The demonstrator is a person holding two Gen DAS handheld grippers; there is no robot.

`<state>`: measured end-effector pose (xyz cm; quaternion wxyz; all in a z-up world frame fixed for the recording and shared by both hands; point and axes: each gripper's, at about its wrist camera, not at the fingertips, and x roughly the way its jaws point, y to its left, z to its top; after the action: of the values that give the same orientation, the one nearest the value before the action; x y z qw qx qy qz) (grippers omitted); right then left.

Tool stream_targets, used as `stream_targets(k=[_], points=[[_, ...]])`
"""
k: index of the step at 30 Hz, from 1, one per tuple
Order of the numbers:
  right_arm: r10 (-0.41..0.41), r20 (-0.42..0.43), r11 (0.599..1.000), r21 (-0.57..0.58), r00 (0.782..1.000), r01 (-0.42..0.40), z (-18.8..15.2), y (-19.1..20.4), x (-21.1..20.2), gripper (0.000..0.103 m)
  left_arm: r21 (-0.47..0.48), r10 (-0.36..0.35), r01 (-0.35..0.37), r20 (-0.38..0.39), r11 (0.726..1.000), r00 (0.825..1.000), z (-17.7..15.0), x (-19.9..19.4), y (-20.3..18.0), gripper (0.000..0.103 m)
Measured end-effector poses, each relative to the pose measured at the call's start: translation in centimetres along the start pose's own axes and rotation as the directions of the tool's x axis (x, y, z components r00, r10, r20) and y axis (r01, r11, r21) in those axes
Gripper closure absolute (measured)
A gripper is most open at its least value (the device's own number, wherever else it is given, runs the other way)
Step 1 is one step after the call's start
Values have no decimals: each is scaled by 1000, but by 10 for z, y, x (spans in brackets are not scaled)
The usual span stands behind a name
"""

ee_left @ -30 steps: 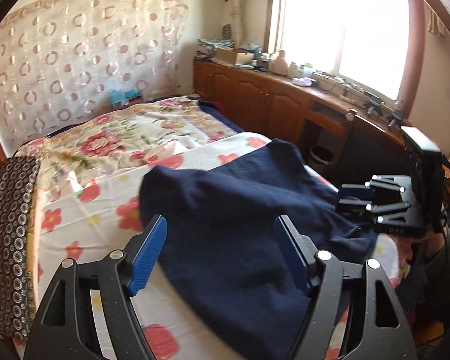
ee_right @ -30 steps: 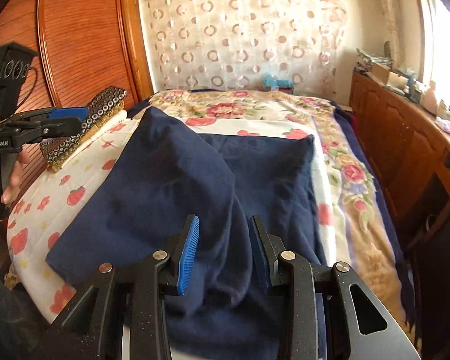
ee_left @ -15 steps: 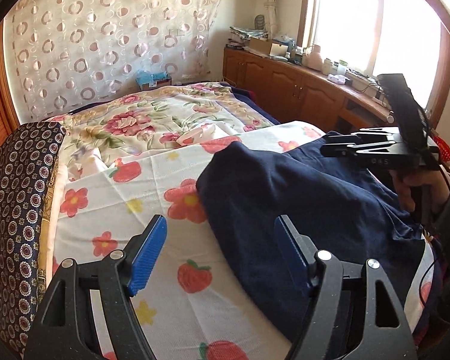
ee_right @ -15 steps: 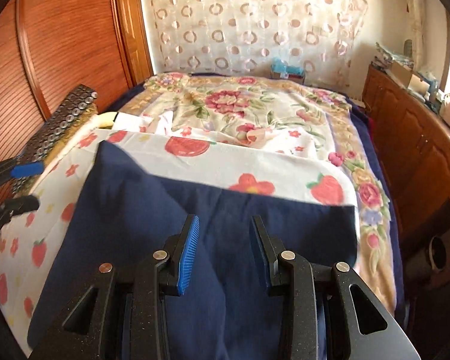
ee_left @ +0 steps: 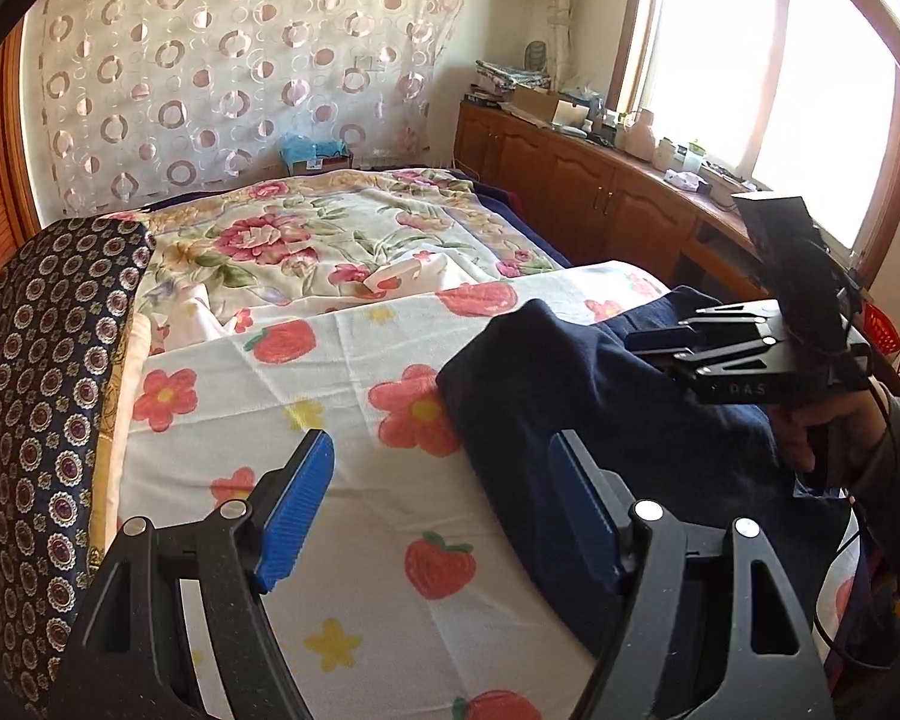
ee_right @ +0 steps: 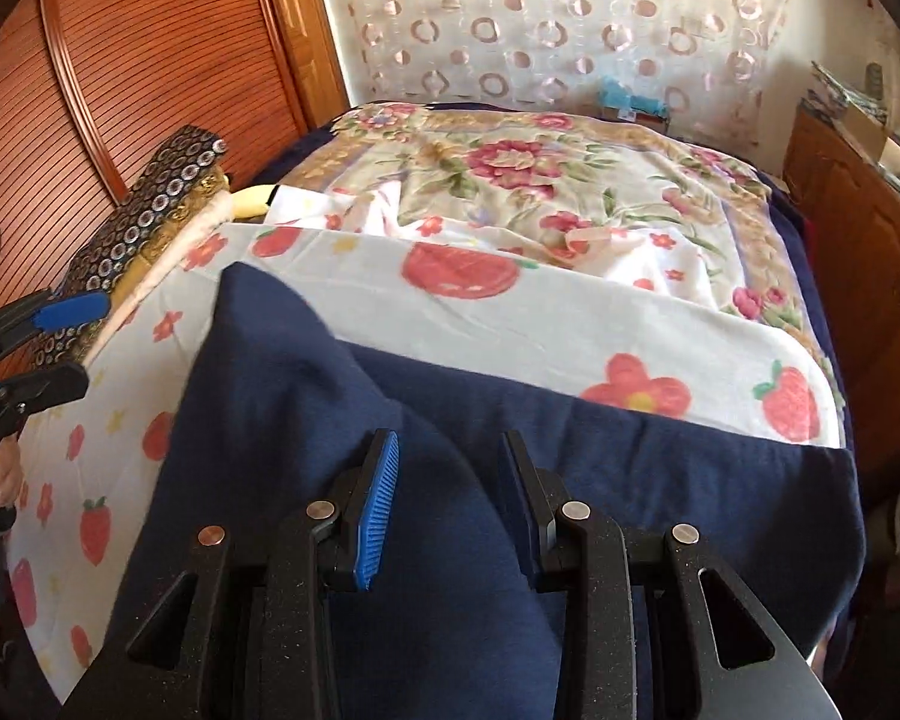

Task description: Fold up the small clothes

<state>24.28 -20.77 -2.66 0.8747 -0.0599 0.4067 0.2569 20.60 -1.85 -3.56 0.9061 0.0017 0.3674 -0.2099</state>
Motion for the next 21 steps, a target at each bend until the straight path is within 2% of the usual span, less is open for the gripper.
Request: stream_targets(k=[7, 10, 11, 12, 15, 19, 20, 21], points=[[42, 1, 999, -31, 999, -42, -10, 15, -4, 67, 1, 3, -3, 2, 1000, 1000, -6, -5, 5, 28], [16, -19, 997, -74, 1000, -17, -14, 20, 0, 67, -4, -3, 3, -3, 1000, 1000, -10, -4, 6, 28], [-2, -23, 996, -87, 1000, 0, -12, 21, 3, 65, -5, -5, 5, -4, 1000, 1000, -10, -4, 6, 28], [-29, -25, 994, -102, 999, 26, -12, 21, 4, 58, -4, -10, 10, -7, 1000, 1000, -12, -4, 6, 28], [-85, -14, 989, -126, 996, 83, -9, 20, 7, 53, -2, -18, 18, -12, 1000, 1000, -15, -4, 3, 28], [-31, -41, 994, -102, 999, 26, -9, 11, 14, 53, 3, -28, 28, -22, 1000, 999, -20, -2, 0, 28], [-19, -45, 995, -100, 999, 15, -9, 12, 15, 57, 3, -30, 30, -23, 1000, 999, -21, -2, -1, 28], [-5, -47, 995, -100, 999, 0, -9, 10, 15, 76, 3, -34, 34, -28, 999, 999, -21, -2, -2, 28]])
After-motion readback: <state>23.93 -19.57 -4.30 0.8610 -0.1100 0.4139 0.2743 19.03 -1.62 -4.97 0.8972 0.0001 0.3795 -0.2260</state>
